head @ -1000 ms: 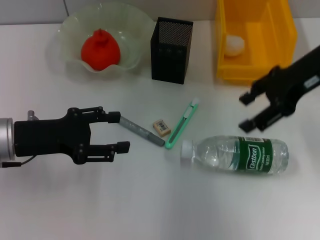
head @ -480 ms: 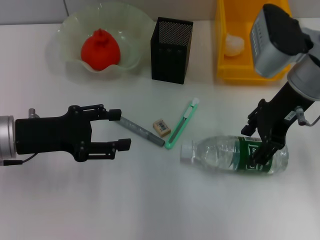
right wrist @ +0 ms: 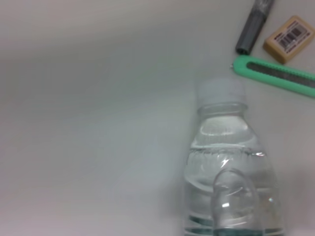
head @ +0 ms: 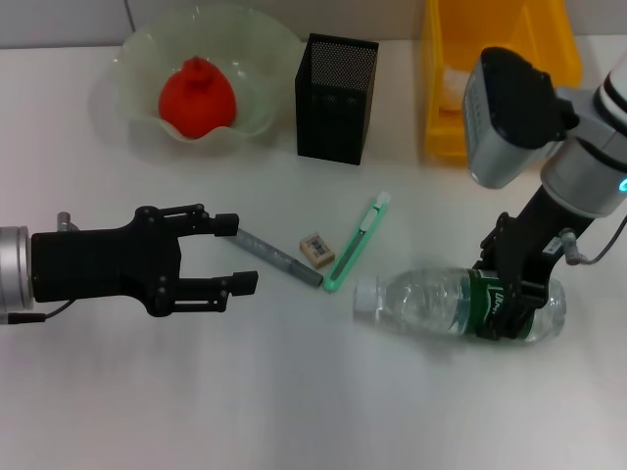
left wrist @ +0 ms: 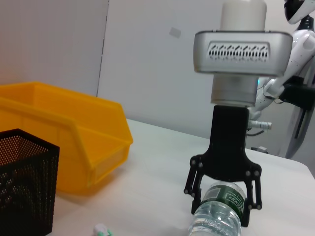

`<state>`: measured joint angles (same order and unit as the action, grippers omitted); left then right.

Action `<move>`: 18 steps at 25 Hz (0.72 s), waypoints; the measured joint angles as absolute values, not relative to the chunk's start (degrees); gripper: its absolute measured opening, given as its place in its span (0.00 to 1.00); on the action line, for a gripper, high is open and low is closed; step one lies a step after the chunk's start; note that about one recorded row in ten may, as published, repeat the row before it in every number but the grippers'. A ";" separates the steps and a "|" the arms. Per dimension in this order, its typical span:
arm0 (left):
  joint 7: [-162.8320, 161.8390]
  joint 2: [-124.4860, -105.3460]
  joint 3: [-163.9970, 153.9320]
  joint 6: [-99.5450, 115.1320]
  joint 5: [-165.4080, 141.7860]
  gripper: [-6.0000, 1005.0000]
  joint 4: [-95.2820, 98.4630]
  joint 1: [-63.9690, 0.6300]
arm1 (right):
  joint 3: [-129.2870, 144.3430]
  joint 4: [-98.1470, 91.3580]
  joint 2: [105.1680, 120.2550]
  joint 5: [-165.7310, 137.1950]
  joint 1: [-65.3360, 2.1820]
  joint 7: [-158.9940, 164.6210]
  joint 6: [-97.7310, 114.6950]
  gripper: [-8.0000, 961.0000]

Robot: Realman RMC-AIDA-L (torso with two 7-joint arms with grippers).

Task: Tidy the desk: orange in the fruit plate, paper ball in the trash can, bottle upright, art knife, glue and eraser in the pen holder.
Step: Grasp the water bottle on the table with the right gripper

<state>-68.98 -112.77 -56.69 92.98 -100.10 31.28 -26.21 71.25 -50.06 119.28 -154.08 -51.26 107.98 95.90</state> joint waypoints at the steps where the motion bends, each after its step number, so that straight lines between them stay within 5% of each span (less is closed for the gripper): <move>1: -68.91 -112.77 -56.69 92.98 -100.11 0.77 31.28 -26.27 | 72.07 -49.10 119.37 -153.98 -51.36 107.98 94.91 0.82; 18: -68.41 -112.76 -56.50 92.99 -100.07 0.75 31.33 -26.34 | 73.74 -46.58 119.45 -153.00 -51.74 107.80 92.16 0.81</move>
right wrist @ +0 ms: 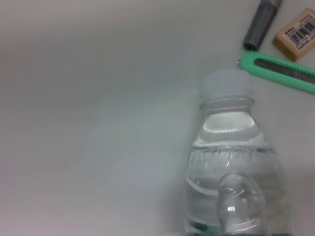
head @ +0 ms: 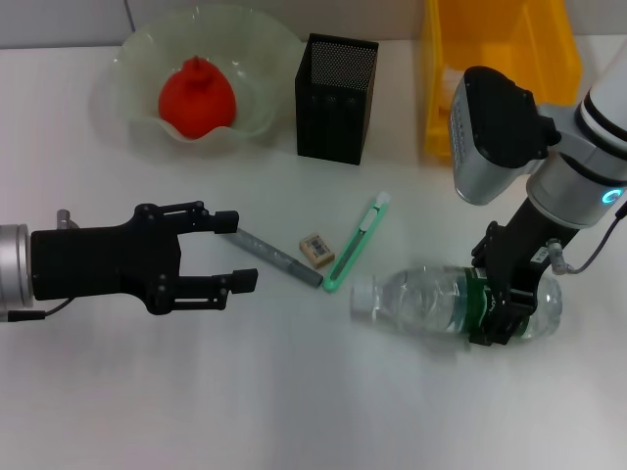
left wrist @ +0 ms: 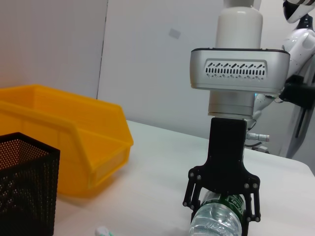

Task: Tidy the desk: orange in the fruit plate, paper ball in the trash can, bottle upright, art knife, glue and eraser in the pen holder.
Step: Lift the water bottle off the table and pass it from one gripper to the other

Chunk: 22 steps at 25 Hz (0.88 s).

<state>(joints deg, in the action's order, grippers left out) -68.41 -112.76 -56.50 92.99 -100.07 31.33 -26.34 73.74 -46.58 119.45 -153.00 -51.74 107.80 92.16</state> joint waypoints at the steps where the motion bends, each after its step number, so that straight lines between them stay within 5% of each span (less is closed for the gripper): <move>1: -68.40 -112.76 -56.46 92.99 -100.06 0.75 31.32 -26.35 | 73.57 -46.74 119.33 -152.93 -51.61 107.39 92.16 0.81; 12: -68.37 -112.82 -55.30 93.02 -100.03 0.74 31.28 -26.29 | 59.56 -51.20 118.74 -151.97 -50.54 100.92 97.50 0.80; 22: -66.79 -115.89 -40.94 94.13 -99.45 0.73 31.12 -25.76 | 47.70 -51.77 115.43 -137.88 -44.85 93.74 101.09 0.79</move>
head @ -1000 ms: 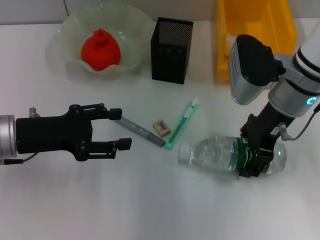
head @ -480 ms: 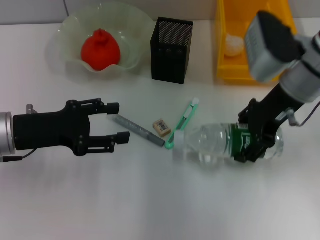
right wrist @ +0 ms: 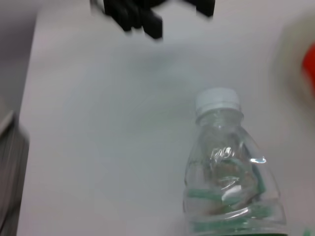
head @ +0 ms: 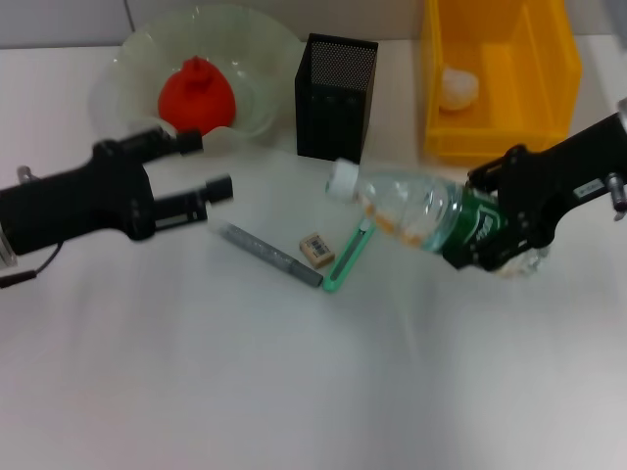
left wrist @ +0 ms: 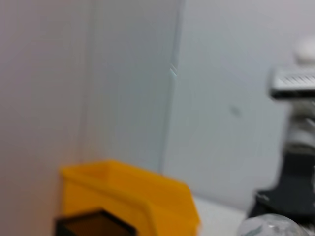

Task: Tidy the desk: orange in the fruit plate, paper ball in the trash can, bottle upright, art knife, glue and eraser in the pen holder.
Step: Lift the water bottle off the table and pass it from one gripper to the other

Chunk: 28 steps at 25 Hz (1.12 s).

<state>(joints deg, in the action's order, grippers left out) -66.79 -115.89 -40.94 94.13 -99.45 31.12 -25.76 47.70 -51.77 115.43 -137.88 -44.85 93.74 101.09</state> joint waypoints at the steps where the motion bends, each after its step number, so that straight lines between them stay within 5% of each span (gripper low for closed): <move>1: -66.78 -116.47 -38.60 94.35 -99.20 0.73 30.94 -25.73 | 46.60 -51.79 115.26 -134.59 -43.54 92.35 100.77 0.79; 11: -68.30 -118.21 -32.75 96.47 -88.60 0.72 19.80 -27.40 | 42.64 -47.25 116.64 -112.85 -35.32 79.68 96.92 0.79; 19: -67.65 -118.66 -33.59 99.48 -88.34 0.71 12.98 -31.44 | 42.91 -40.21 118.88 -108.77 -36.90 73.23 94.41 0.80; 28: -65.76 -118.88 -34.01 100.09 -88.20 0.70 11.05 -32.76 | 43.40 -34.62 119.01 -106.56 -39.79 70.60 92.16 0.80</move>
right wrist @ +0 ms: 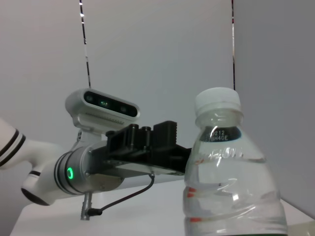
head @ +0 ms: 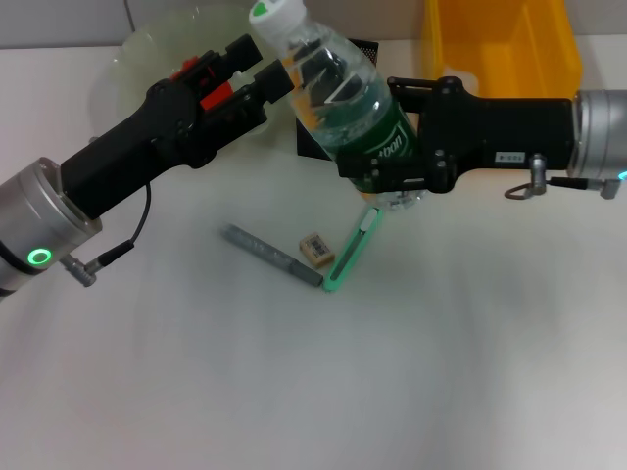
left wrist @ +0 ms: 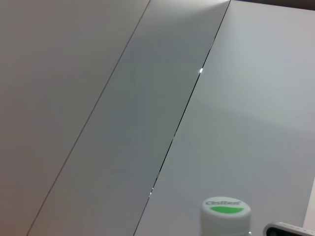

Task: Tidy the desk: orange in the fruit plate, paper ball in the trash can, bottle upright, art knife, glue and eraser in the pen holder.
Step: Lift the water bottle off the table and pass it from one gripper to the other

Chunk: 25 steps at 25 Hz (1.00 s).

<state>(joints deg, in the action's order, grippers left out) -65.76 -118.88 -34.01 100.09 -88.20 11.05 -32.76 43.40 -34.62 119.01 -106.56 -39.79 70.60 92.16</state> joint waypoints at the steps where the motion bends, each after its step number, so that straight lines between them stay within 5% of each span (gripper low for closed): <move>1: -65.76 -118.88 -34.01 100.09 -88.20 0.70 11.05 -32.76 | 43.98 -33.96 119.00 -106.57 -40.44 70.58 91.34 0.80; 25: -58.64 -119.09 -33.32 100.02 -86.19 0.67 6.94 -35.24 | 46.32 -30.02 119.27 -105.51 -41.73 69.76 89.83 0.79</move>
<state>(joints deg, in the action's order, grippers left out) -58.64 -119.09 -33.32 100.02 -86.19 6.94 -35.24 46.32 -30.02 119.27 -105.51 -41.73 69.76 89.83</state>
